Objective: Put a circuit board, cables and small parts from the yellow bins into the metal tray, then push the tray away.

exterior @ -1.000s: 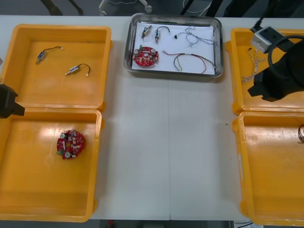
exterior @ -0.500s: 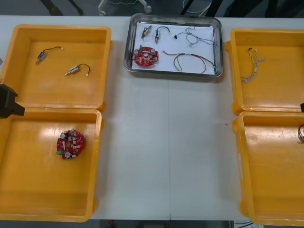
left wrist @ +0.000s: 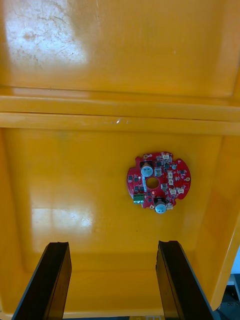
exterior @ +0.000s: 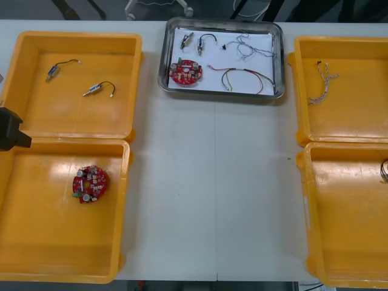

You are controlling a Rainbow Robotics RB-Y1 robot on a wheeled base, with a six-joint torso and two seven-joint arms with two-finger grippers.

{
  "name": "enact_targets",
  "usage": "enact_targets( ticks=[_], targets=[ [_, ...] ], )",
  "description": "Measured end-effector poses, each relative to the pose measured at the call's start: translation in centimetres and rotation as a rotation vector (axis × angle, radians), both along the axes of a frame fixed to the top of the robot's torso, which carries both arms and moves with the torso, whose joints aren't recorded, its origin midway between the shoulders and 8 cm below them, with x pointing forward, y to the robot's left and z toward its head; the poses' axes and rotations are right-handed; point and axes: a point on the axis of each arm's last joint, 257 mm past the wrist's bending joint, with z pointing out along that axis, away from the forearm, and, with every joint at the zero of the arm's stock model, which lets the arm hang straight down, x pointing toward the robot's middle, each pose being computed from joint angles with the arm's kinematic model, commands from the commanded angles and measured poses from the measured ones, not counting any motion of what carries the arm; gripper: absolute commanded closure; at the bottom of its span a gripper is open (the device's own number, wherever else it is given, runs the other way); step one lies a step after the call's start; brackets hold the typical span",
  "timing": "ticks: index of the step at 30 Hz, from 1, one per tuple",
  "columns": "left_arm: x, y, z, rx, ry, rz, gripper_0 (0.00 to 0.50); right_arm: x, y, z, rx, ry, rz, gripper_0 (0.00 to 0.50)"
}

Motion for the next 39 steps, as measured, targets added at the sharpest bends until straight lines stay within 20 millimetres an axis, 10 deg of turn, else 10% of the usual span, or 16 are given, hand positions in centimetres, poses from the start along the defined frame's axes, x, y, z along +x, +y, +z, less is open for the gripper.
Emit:
enact_targets(
  ticks=[39],
  targets=[
    [0.0, 0.0, 0.0, 0.0, 0.0, 0.0, 0.0, 1.8, -0.3, 1.8, 0.028, -0.106, -0.011, 0.0]
  ],
)
